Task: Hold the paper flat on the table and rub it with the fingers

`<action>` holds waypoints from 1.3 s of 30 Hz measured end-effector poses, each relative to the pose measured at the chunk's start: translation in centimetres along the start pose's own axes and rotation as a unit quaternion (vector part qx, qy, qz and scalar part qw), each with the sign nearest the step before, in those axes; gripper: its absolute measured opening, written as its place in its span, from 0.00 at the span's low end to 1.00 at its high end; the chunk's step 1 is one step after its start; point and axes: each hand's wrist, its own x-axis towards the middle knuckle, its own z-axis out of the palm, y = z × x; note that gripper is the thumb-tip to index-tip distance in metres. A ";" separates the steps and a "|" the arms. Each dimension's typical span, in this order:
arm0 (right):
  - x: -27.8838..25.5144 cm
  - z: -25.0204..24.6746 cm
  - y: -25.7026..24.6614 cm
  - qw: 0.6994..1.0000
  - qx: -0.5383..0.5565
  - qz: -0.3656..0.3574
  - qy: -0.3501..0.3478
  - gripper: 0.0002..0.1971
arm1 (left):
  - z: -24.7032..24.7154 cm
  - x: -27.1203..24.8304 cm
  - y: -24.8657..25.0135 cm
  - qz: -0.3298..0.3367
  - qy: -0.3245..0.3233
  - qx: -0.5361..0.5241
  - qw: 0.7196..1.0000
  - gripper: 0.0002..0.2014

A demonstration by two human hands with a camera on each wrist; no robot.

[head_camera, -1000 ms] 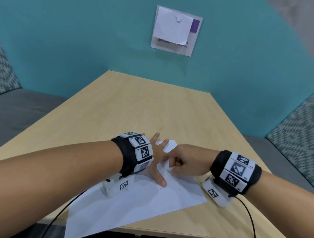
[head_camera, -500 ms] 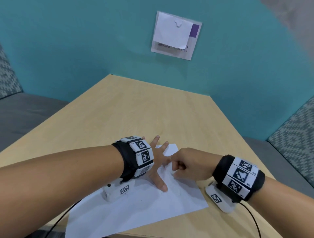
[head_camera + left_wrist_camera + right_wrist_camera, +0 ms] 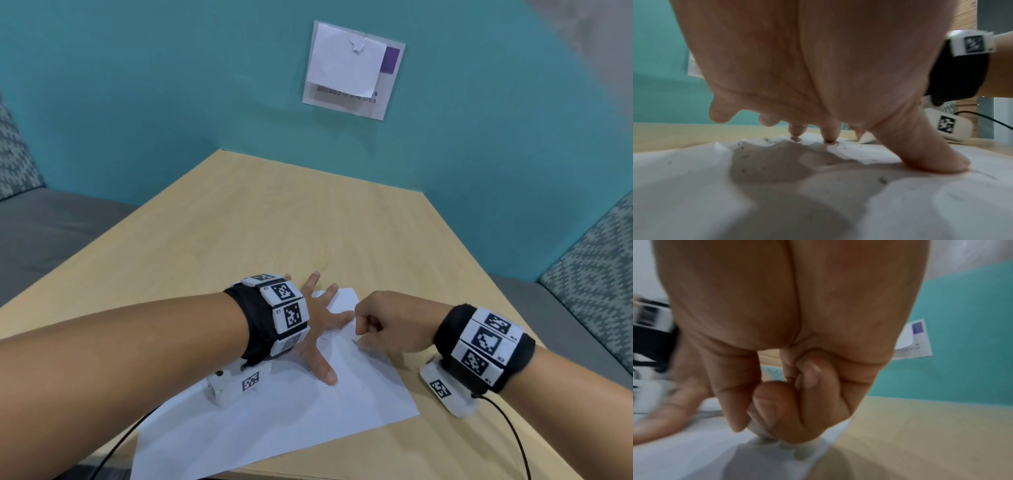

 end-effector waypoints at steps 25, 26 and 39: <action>-0.3 0.0 -0.2 1.000 0.008 0.007 0.012 0.04 | 0.1 0.5 -0.4 -0.001 0.000 0.003 1.000 0.57; -0.4 0.3 -0.4 1.000 0.007 -0.002 0.008 0.05 | 0.1 0.5 -0.4 0.000 -0.002 0.002 1.000 0.57; -0.8 1.1 -1.1 0.999 0.018 -0.024 -0.011 0.06 | -0.2 0.3 -0.7 -0.002 -0.004 -0.012 1.000 0.59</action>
